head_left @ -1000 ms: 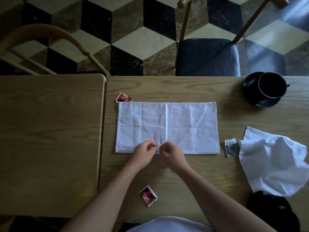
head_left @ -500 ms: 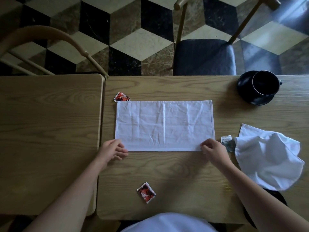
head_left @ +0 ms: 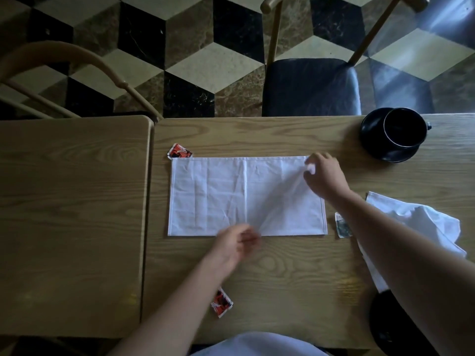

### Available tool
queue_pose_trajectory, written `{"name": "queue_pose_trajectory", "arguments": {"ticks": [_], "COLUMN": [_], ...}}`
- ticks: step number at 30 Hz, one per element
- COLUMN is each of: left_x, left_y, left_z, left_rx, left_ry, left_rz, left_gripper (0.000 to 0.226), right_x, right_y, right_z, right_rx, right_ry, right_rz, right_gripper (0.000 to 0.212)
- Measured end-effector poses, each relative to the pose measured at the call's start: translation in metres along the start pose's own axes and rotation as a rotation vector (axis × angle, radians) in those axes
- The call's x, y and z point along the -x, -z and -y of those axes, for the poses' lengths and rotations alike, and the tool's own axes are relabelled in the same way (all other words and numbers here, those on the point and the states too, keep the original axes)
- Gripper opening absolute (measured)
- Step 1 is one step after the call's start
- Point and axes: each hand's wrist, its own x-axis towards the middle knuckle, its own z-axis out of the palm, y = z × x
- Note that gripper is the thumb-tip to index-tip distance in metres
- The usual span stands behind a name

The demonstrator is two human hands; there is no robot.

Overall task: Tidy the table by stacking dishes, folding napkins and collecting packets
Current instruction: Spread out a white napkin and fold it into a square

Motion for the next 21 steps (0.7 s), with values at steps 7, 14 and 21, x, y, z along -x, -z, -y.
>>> {"name": "queue_pose_trajectory", "arguments": {"ticks": [7,14,21], "left_x": [-0.004,-0.015,0.027], "left_y": [-0.107,-0.122,-0.099], "left_z": [0.054,0.051,0.034], "left_rx": [0.343,0.379,0.434], "left_ry": [0.247,0.307,0.114], "left_rz": [0.002,-0.100,-0.063], "left_gripper": [0.014,0.024,0.029], "right_x": [-0.054,-0.043,0.020], "right_y": [0.009,0.021,0.075], "right_z": [0.021,0.039,0.090], "right_rx": [0.383,0.692,0.185], "right_ry": [0.162,0.213,0.213], "right_rz": [0.208,0.285,0.507], "right_gripper": [0.044,0.023,0.031]}}
